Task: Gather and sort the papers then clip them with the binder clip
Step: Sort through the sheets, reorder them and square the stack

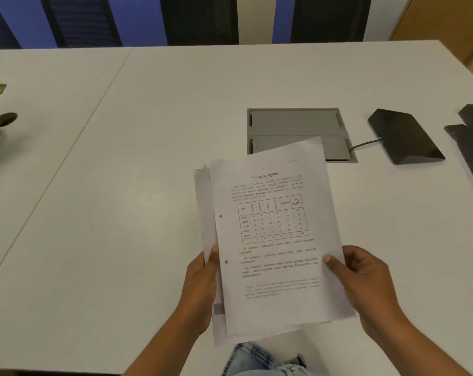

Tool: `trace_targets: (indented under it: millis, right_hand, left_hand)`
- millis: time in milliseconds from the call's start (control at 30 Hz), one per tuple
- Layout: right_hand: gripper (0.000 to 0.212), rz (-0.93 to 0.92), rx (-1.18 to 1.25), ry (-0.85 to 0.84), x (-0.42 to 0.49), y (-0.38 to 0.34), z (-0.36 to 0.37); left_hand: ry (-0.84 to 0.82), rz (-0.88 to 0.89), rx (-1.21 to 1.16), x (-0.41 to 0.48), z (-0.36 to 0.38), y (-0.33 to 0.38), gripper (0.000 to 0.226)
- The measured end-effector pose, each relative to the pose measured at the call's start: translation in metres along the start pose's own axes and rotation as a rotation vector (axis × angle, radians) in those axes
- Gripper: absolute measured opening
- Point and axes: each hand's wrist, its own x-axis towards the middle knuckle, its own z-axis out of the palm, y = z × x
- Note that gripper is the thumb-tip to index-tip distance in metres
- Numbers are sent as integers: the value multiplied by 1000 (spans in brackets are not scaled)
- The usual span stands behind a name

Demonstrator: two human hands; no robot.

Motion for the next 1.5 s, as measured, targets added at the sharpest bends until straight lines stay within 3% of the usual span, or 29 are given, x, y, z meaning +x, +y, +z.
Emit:
trace_targets:
  millis: [133, 300, 467, 633, 767, 900, 967, 1033, 1133, 1300, 1433, 1500]
  right_hand:
    - [35, 54, -56, -131, 4, -6, 7]
    - [37, 90, 8, -386, 5, -12, 7]
    - [34, 222, 251, -429, 10, -16, 0]
    - [30, 165, 98, -371, 14, -4, -2]
    - [28, 157, 124, -304, 14, 14, -12]
    - [36, 204, 174, -200, 10, 39, -29]
    - [36, 229, 169, -152, 8, 49, -39]
    - [32, 230, 152, -113, 6, 54, -48]
    - [31, 233, 137, -67, 1, 56, -55]
    - [20, 247, 127, -10, 1, 54, -61]
    - [45, 248, 104, 23, 0, 52, -60]
    - [42, 246, 94, 32, -1, 51, -61]
  left_hand:
    - [29, -28, -39, -1, 5, 3, 37]
    - [11, -8, -52, -1, 17, 7, 57]
    - [-28, 76, -11, 3, 19, 9, 26]
    - [-96, 96, 55, 11, 23, 2, 28]
    - [-122, 39, 160, 21, 30, -7, 29]
    - [-16, -54, 181, 36, 34, -30, 60]
    - [-45, 35, 420, 47, 31, -49, 66]
    - [-148, 202, 887, 57, 27, -67, 51]
    - [-222, 245, 1345, 70, 22, -95, 61]
    - [-54, 136, 1422, 86, 17, -118, 83]
    - [143, 113, 1389, 95, 20, -118, 90]
    - [218, 110, 1362, 98, 24, -115, 87]
